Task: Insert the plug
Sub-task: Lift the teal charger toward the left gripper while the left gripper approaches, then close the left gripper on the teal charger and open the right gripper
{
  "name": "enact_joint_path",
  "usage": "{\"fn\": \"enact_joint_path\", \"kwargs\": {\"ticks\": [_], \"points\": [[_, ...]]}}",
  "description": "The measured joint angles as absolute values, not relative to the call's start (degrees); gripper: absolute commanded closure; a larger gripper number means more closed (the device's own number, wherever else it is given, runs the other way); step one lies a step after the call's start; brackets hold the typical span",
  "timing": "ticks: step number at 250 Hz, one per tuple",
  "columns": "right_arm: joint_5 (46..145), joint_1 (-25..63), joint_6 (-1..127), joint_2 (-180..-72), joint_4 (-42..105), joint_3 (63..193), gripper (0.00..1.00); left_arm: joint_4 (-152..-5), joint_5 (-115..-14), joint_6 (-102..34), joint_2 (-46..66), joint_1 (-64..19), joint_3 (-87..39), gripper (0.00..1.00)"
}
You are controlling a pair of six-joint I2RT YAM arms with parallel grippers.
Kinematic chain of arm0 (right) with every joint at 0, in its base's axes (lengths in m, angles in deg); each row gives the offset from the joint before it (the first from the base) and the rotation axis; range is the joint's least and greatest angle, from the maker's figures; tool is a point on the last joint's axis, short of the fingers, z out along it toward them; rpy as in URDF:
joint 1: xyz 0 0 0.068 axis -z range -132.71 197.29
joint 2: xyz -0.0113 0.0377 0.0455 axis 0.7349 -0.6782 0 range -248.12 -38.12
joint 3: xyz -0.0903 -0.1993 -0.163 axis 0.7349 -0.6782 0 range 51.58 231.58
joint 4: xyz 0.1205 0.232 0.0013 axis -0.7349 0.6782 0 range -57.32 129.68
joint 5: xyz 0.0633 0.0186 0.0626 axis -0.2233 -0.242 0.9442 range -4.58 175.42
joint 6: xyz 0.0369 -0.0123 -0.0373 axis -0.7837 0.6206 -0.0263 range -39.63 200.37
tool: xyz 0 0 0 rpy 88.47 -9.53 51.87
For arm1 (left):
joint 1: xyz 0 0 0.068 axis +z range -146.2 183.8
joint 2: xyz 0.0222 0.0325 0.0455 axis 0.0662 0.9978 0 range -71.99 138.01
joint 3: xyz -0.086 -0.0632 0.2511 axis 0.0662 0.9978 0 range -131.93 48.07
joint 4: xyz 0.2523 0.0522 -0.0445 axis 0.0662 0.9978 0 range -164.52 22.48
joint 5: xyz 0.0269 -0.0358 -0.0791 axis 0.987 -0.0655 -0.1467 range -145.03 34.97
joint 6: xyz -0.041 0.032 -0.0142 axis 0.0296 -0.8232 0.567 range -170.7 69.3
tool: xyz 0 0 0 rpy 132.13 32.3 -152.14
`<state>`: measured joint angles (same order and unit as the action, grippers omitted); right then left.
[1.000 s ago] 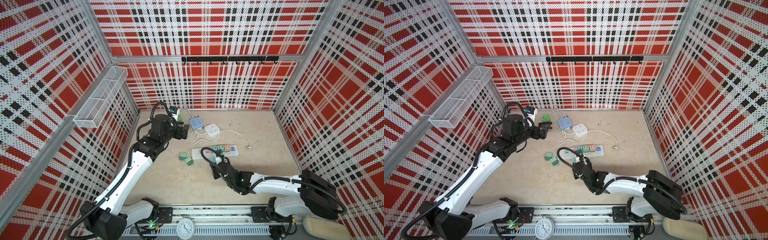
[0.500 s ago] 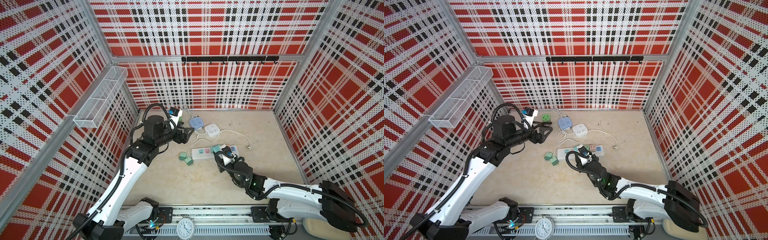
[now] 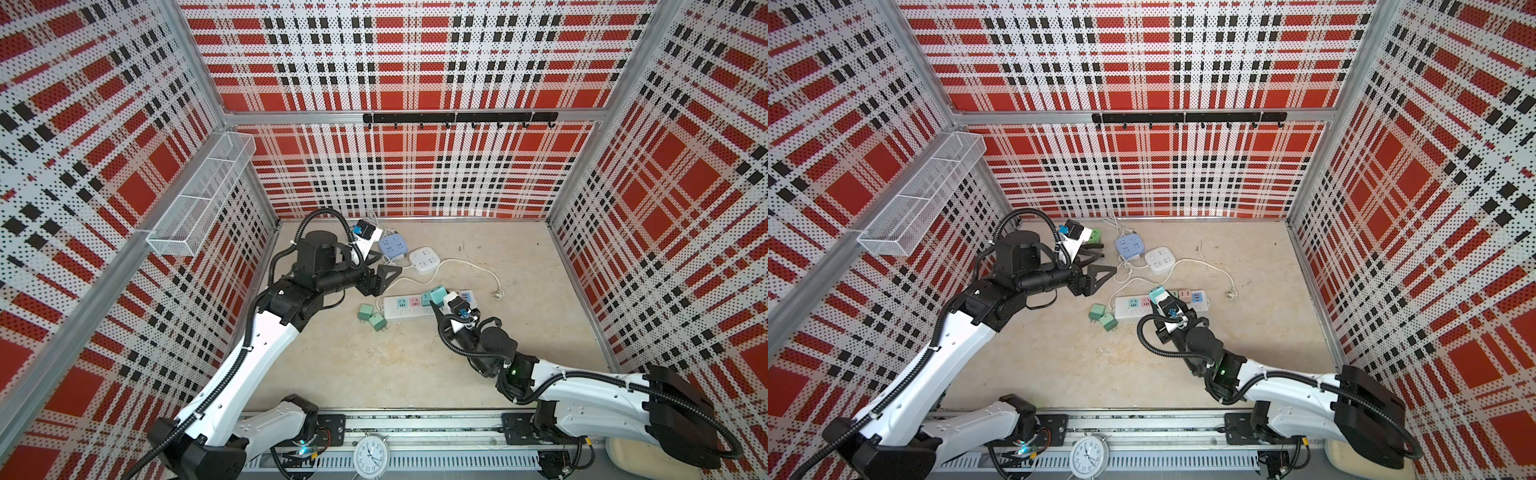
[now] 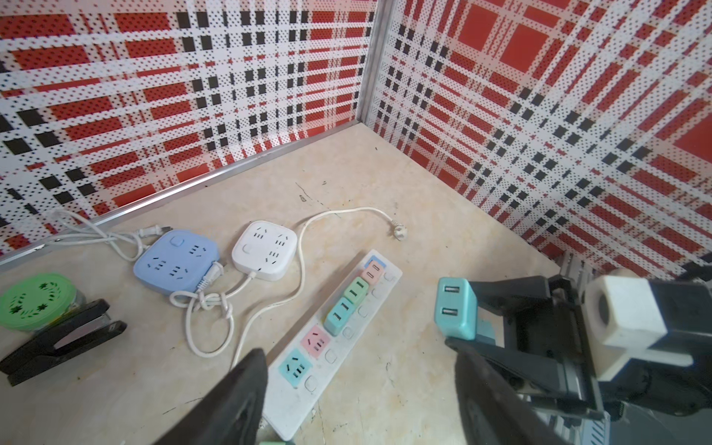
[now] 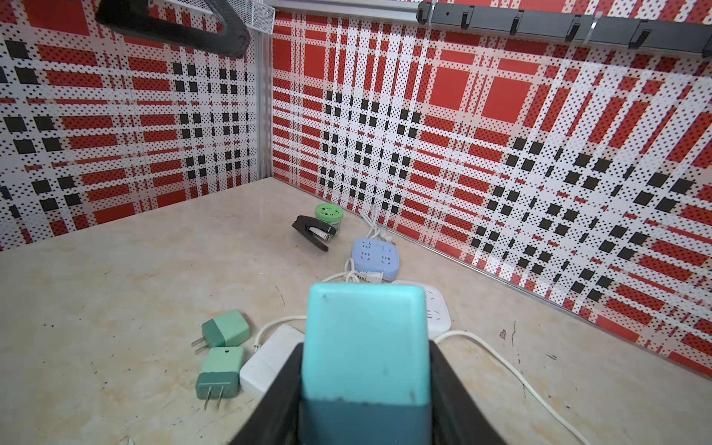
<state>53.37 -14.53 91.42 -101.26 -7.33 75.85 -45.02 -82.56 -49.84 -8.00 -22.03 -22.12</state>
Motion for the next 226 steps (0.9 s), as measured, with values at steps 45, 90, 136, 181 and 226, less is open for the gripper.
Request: {"fn": "enact_joint_path", "kwargs": {"ticks": [45, 90, 136, 181, 226], "points": [[54.5, -14.4, 96.0, -101.7, -11.7, 75.2, 1.00, -44.4, -85.0, -50.6, -7.9, -22.8, -22.7, 0.25], [57.3, -14.4, 98.6, -102.9, -13.7, 75.2, 1.00, -44.2, -87.3, -51.0, -7.5, -23.4, -22.7, 0.28], [60.6, -14.4, 100.5, -104.2, -15.6, 75.2, 1.00, -43.9, -89.3, -51.0, -6.7, -23.7, -22.7, 0.30], [63.4, -14.4, 103.9, -106.5, -20.6, 75.1, 1.00, -43.9, -91.3, -51.0, -6.6, -24.0, -22.8, 0.30], [65.2, -14.3, 107.0, -108.0, -23.1, 75.5, 1.00, -43.6, -93.4, -51.0, -5.7, -24.5, -22.8, 0.30]]}}
